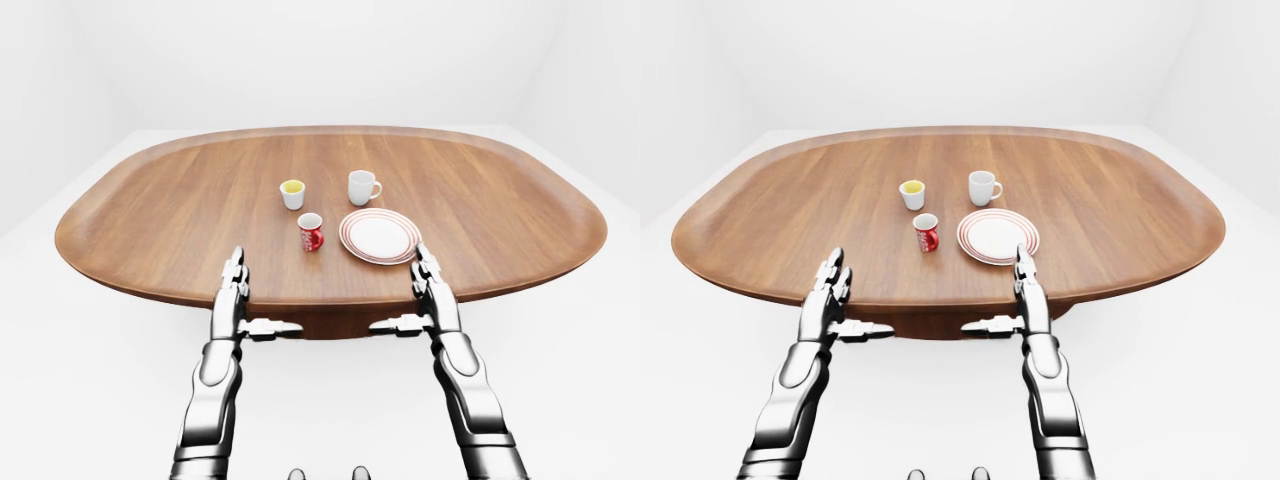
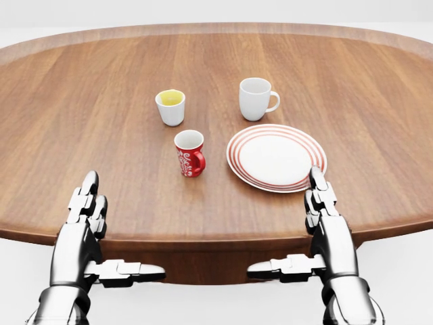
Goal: Pick up the red mug and put it on the plate
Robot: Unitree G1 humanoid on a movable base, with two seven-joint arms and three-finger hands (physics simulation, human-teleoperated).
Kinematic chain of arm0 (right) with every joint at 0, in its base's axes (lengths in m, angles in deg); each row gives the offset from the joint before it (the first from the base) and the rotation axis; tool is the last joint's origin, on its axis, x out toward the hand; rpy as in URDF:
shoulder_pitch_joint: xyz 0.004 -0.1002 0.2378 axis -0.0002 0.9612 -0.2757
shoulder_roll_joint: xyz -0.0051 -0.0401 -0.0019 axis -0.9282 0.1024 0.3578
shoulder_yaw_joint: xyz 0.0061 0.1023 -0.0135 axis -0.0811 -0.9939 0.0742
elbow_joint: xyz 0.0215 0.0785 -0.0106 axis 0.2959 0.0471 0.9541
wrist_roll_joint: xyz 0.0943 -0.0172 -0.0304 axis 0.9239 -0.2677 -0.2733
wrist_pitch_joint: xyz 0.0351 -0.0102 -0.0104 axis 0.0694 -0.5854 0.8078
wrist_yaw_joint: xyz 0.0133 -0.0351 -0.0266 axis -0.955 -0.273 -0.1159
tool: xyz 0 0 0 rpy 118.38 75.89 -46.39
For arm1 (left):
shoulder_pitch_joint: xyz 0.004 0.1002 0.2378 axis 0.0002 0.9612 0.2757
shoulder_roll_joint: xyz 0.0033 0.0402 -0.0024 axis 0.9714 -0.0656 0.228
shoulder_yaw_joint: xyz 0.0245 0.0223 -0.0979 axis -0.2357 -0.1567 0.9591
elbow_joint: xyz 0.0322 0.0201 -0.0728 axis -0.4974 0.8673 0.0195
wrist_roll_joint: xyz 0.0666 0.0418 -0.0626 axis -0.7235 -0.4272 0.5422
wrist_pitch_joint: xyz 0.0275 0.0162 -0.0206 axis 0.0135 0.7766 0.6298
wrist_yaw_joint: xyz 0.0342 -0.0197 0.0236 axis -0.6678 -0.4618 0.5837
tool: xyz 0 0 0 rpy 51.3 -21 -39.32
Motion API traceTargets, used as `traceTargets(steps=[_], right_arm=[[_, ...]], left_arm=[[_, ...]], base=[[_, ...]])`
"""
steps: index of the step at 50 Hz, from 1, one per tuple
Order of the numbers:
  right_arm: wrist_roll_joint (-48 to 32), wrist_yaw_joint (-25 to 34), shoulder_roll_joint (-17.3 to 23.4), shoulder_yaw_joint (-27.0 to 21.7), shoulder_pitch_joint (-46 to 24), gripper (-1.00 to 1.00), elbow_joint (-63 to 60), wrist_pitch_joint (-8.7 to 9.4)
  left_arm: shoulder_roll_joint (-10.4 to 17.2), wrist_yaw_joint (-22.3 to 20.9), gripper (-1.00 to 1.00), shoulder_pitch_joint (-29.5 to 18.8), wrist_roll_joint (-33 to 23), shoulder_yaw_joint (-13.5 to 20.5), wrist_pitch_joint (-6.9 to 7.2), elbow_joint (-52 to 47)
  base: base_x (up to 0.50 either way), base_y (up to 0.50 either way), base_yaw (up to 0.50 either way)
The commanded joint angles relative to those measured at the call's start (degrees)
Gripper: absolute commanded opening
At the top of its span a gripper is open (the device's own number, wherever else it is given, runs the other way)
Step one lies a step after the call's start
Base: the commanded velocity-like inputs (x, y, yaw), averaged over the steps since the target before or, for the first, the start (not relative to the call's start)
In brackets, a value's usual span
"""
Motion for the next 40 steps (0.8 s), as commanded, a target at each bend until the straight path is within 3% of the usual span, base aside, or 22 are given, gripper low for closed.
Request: traceTargets(steps=[1, 21, 40], right_arm=[[0.52, -0.48, 6.96, -4.3, -12.95, 1.0, -20.43, 3.1], [-1.99, 2.62, 7.25, -6.35, -16.45, 1.0, -25.24, 3.1], [-3.08, 3.17, 7.0, -5.45, -17.03, 1.0, -25.16, 3.1]], left_arm=[[6.59, 0.43, 1.0, -15.07, 0.35, 5.57, 2.78, -6.52], [8.09, 0.36, 1.0, -20.14, -1.05, 6.92, 2.78, -11.43], [8.05, 0.36, 1.0, -20.14, -1.57, 6.72, 2.78, -11.94]], base=[[0.0, 0.0, 0.0], [0.0, 0.0, 0.0], [0.0, 0.0, 0.0]])
